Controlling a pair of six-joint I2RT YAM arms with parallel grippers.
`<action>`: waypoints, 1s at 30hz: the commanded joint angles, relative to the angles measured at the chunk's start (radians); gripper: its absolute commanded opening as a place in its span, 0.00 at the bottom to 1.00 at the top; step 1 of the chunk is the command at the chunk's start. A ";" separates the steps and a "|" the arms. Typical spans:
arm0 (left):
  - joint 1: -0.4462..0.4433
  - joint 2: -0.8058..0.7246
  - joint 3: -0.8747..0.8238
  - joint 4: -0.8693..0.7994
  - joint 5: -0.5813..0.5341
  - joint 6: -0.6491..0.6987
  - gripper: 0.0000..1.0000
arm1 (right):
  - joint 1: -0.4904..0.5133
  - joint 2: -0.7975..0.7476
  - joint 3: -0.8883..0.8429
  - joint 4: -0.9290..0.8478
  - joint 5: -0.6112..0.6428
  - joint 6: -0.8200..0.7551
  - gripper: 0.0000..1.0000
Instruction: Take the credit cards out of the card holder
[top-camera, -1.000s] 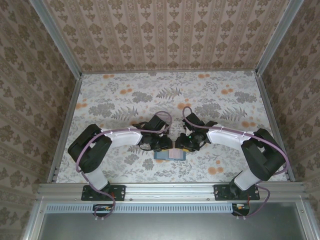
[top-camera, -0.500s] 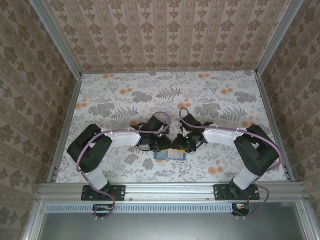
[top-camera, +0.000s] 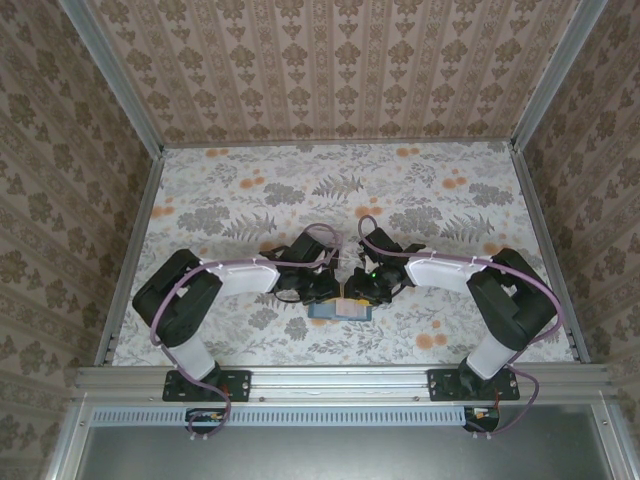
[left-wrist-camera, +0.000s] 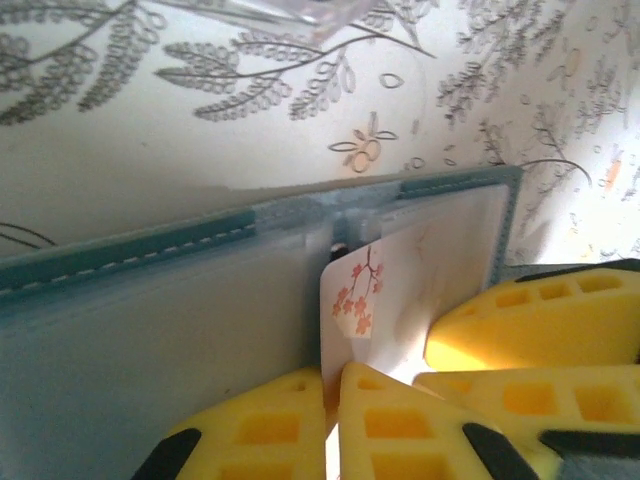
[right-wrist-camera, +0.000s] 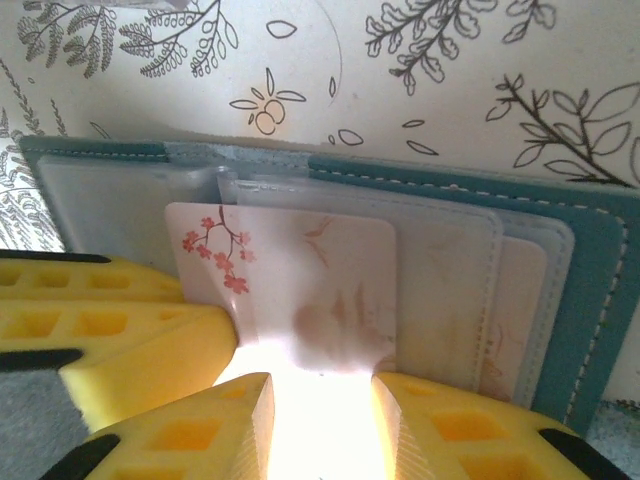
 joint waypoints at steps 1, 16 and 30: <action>0.013 -0.040 -0.027 -0.052 -0.007 0.036 0.08 | 0.008 -0.008 0.015 -0.150 0.149 -0.048 0.35; 0.033 -0.153 0.017 -0.223 -0.043 0.128 0.03 | 0.008 -0.069 0.020 -0.153 0.123 -0.051 0.35; 0.064 -0.146 0.271 -0.538 -0.041 0.614 0.00 | 0.000 -0.137 0.060 -0.205 0.108 -0.102 0.36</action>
